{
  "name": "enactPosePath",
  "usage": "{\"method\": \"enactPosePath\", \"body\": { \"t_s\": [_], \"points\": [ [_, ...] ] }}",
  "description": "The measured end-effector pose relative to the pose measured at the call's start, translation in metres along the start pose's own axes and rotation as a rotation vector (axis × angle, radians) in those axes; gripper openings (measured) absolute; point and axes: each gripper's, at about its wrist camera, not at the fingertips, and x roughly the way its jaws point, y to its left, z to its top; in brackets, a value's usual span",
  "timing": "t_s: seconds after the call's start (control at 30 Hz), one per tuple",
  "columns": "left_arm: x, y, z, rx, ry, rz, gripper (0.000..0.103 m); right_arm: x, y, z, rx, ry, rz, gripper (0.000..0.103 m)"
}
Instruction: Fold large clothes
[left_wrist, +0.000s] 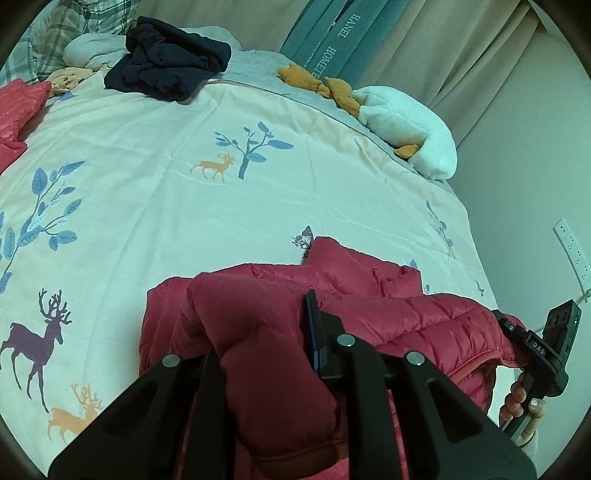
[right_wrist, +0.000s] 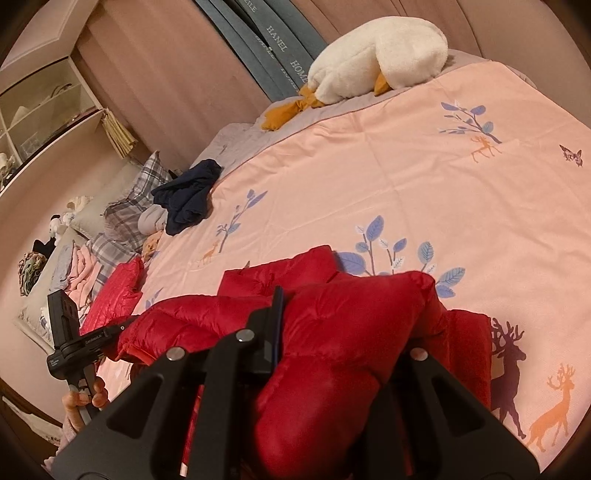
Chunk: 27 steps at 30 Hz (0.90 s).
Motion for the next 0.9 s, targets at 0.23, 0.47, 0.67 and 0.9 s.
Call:
{"method": "enactPosePath", "body": {
  "t_s": [0.23,0.47,0.67,0.9],
  "points": [
    [0.010,0.001,0.002,-0.008,0.013,0.007,0.015,0.009,-0.004,0.000,0.007,0.013,-0.011,0.014],
    [0.019,0.004,0.005,-0.008,0.027,0.019,0.017,0.018,-0.010,0.002,0.018,0.026,-0.019,0.014],
    [0.030,0.006,0.006,-0.009,0.050,0.034,0.018,0.029,-0.017,0.002,0.039,0.048,-0.027,0.014],
    [0.041,0.005,0.010,0.001,0.062,0.058,0.018,0.041,-0.022,0.005,0.052,0.069,-0.041,0.014]
  ]
}}
